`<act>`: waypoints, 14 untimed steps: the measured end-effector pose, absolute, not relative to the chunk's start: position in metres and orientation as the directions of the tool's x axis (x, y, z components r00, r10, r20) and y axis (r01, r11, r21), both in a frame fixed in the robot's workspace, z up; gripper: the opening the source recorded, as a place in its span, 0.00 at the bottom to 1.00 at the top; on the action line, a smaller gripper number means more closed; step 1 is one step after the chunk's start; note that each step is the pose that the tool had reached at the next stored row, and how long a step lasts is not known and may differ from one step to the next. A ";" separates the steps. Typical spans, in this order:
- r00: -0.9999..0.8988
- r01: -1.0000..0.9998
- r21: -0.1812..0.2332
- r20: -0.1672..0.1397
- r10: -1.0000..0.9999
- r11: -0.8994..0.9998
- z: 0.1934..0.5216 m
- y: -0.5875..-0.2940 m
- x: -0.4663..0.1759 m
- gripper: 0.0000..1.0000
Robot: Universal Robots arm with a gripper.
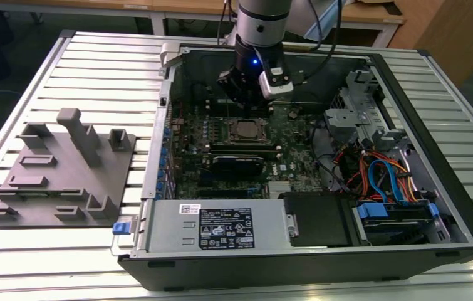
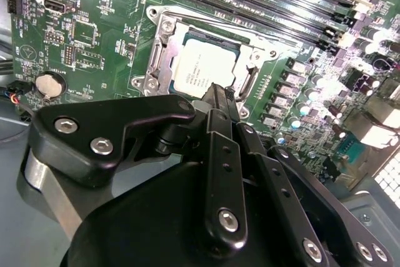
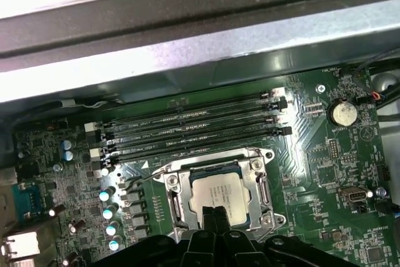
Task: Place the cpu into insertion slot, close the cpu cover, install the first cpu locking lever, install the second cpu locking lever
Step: 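Install the first cpu locking lever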
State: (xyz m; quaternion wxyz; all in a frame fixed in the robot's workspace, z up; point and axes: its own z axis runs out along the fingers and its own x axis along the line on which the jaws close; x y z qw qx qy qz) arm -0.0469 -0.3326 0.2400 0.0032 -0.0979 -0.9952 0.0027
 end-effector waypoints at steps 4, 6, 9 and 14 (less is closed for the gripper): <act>-0.989 0.147 -0.006 0.006 0.147 0.989 0.240 -0.333 -0.047 0.10; -0.991 0.133 -0.006 0.006 0.133 0.991 0.240 -0.333 -0.047 0.10; -0.991 0.133 -0.006 0.006 0.133 0.991 0.240 -0.333 -0.048 0.10; -0.991 0.133 -0.006 0.006 0.133 0.991 0.240 -0.333 -0.049 0.10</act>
